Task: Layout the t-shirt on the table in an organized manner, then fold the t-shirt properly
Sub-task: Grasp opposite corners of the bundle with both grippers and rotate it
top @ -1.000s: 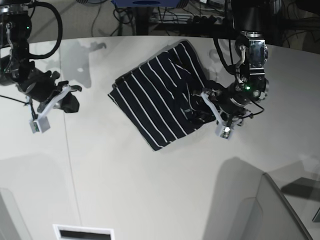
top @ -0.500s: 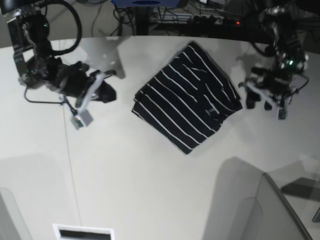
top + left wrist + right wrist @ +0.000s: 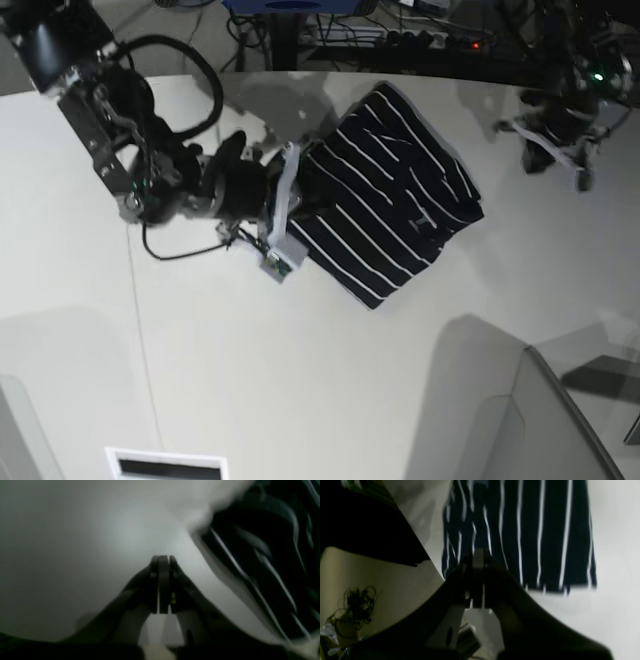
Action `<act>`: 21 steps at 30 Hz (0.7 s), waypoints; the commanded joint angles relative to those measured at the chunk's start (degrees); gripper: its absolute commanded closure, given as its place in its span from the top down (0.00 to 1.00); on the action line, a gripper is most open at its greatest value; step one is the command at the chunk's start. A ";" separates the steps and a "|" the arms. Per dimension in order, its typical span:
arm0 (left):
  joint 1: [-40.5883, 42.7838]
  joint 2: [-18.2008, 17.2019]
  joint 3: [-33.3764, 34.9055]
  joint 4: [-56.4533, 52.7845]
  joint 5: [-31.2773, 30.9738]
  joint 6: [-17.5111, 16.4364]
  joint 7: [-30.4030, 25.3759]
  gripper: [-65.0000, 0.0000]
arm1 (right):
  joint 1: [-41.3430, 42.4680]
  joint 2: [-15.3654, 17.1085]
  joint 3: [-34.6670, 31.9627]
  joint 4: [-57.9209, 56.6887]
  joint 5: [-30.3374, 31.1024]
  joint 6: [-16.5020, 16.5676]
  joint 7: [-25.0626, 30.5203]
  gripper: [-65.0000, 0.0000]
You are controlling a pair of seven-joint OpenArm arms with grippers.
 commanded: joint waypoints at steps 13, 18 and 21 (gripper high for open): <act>-0.18 0.07 11.13 -10.03 -0.89 -0.51 -7.41 0.00 | 11.03 -4.02 0.33 -24.54 0.10 4.84 4.01 0.00; -3.17 0.42 11.13 -12.14 5.96 -0.51 -7.50 0.00 | 10.59 -4.02 0.33 -33.33 0.10 7.57 8.76 0.00; -4.23 1.65 10.69 -11.70 9.66 -0.51 -7.50 0.00 | 9.80 -3.49 0.33 -34.82 0.10 7.57 10.78 0.00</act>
